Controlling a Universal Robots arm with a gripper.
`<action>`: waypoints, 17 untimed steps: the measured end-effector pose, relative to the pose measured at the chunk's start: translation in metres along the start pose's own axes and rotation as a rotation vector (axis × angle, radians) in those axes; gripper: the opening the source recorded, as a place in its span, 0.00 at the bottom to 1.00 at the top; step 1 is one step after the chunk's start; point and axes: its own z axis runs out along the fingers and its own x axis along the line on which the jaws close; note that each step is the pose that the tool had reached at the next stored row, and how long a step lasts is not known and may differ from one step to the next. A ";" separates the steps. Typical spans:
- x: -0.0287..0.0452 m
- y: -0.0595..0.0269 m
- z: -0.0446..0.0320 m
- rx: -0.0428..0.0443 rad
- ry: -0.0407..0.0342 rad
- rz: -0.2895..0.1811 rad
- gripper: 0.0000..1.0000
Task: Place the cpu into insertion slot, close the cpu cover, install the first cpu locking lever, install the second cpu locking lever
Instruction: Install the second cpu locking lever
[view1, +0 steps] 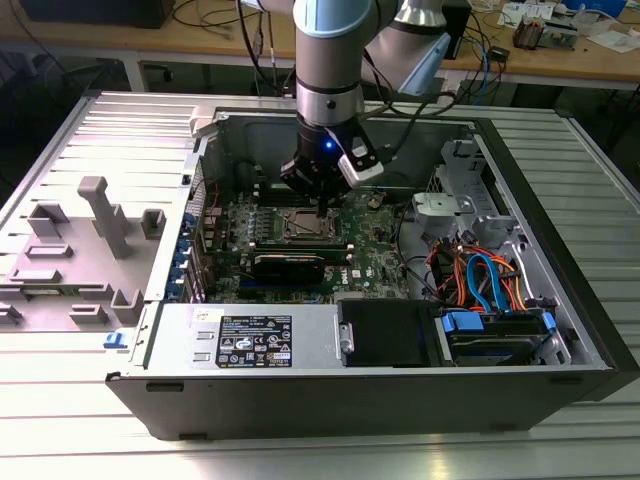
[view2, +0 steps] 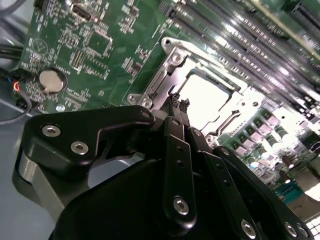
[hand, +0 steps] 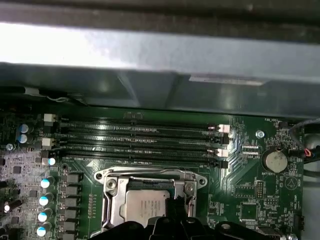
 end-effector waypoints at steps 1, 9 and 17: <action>0.0000 -0.0014 0.0000 0.0000 0.0002 0.000 0.11; 0.0002 -0.0047 0.0000 0.0000 0.0004 0.001 0.11; 0.0002 -0.0048 -0.0017 0.0002 0.0006 0.001 0.11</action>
